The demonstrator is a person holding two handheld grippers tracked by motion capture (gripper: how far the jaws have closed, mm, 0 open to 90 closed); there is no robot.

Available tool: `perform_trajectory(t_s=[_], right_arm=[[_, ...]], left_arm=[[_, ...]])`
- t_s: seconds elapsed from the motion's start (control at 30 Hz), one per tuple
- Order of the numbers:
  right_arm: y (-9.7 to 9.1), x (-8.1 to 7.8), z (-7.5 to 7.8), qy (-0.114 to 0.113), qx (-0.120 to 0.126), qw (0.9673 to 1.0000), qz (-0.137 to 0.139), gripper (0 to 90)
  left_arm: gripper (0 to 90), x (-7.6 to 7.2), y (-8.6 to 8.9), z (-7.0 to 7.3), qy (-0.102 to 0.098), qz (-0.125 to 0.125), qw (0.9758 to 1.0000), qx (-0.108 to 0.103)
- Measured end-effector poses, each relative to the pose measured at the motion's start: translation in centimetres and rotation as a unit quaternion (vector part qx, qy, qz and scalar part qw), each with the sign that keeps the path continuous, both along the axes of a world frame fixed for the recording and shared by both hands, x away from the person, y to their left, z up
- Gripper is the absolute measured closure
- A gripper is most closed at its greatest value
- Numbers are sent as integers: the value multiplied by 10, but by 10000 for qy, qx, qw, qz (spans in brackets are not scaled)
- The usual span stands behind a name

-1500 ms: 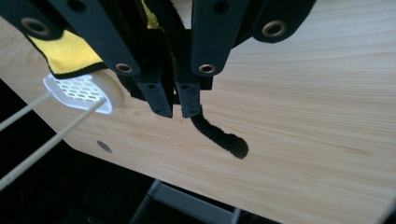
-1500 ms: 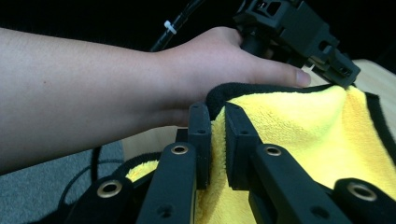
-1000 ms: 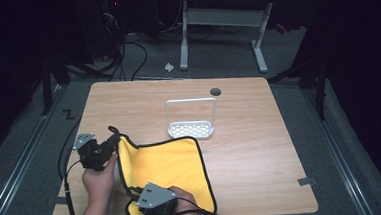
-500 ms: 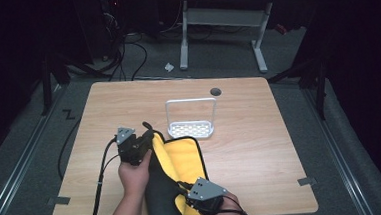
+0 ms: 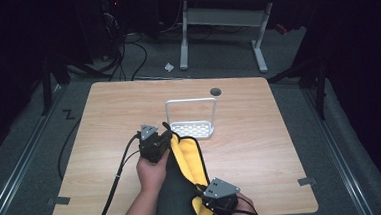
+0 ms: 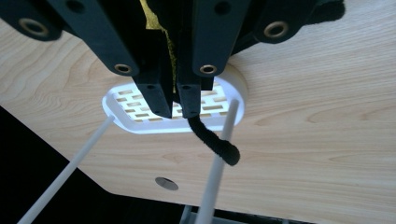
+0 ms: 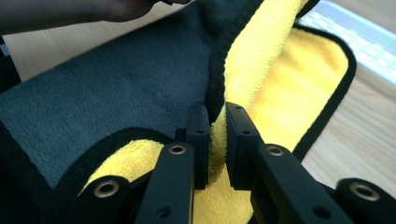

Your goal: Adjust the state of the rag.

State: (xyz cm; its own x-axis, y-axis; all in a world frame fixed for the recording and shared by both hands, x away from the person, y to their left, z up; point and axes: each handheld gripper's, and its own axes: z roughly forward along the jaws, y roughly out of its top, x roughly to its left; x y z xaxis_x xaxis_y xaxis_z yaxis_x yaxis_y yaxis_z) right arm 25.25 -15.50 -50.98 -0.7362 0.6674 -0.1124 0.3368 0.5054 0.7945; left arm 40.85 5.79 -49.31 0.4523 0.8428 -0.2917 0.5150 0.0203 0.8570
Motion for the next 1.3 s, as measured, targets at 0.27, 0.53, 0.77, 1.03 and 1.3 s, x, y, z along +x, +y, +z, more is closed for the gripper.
perform_trajectory(t_s=[0.27, 0.53, 0.77, 1.03, 1.3], right_arm=[[-15, -3, -4, 89, -30, 9997, -222, 682], [-29, 3, 4, 5, 226, 9985, -494, 655], [-29, 13, 0, 137, 232, 9980, -578, 655], [-18, 52, 8, 64, 304, 9967, -753, 643], [2, 108, 7, 172, 379, 9941, -1006, 645]], left_arm=[[656, 3, -4, -4, 78, -424, 9991, -15], [576, 7, 31, -6, 151, -276, 9968, 731], [580, 10, 49, -25, 432, -267, 9928, 1085], [897, 7, 47, -30, 387, -231, 9909, 1266], [784, 3, 59, -25, 68, -334, 9951, 925]])
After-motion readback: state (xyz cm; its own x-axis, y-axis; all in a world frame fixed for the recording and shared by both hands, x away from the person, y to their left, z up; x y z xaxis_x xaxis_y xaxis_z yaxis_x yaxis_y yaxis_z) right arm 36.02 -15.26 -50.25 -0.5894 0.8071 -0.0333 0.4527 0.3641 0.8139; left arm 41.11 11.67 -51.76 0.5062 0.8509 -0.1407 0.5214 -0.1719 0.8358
